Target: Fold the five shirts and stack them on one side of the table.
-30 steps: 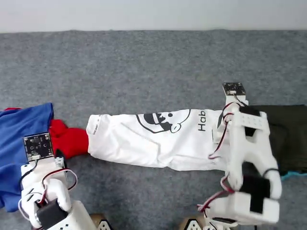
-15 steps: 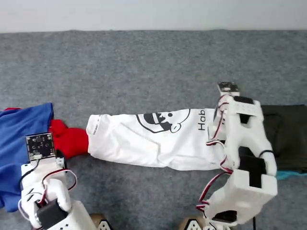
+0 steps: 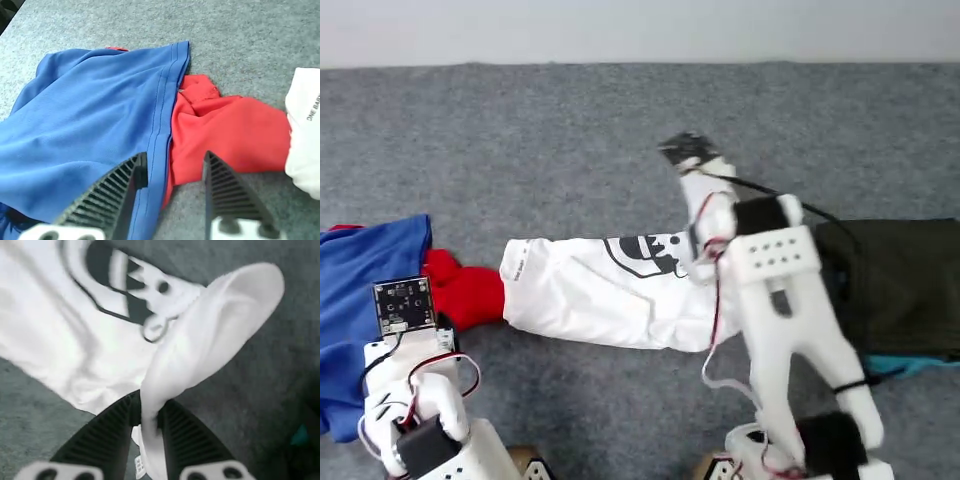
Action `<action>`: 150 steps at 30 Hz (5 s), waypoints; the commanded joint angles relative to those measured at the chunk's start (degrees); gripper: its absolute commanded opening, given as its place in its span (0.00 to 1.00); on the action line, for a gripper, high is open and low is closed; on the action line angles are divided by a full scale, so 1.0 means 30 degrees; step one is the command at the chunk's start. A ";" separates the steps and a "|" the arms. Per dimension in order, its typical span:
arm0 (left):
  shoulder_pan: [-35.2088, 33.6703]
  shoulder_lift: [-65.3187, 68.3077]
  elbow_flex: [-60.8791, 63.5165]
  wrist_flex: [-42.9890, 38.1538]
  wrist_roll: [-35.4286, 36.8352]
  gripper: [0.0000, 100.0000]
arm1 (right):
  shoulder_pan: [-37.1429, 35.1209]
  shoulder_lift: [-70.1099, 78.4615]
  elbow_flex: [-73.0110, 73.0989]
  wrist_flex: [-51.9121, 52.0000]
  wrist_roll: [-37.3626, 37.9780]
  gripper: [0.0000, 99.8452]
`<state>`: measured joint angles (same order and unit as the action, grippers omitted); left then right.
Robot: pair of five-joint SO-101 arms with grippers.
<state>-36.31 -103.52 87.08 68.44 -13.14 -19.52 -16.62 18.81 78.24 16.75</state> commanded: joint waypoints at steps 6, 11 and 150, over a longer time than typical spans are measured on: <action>0.0088 -0.0176 -0.0659 -0.0205 -0.0176 0.19 | -0.4586 0.1216 -0.2374 -0.2066 0.0088 0.01; 0.0088 -0.0205 -0.0659 -0.0234 -0.0147 0.19 | -0.6579 0.4615 -0.5216 -0.1832 0.0088 0.01; -0.3253 -0.0205 -0.0132 -0.0176 -0.0205 0.19 | -0.6315 0.9890 -1.5179 0.8249 -0.6769 0.01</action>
<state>-45.80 -103.52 87.08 68.44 -13.14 -40.62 25.05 -37.27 100.48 1.36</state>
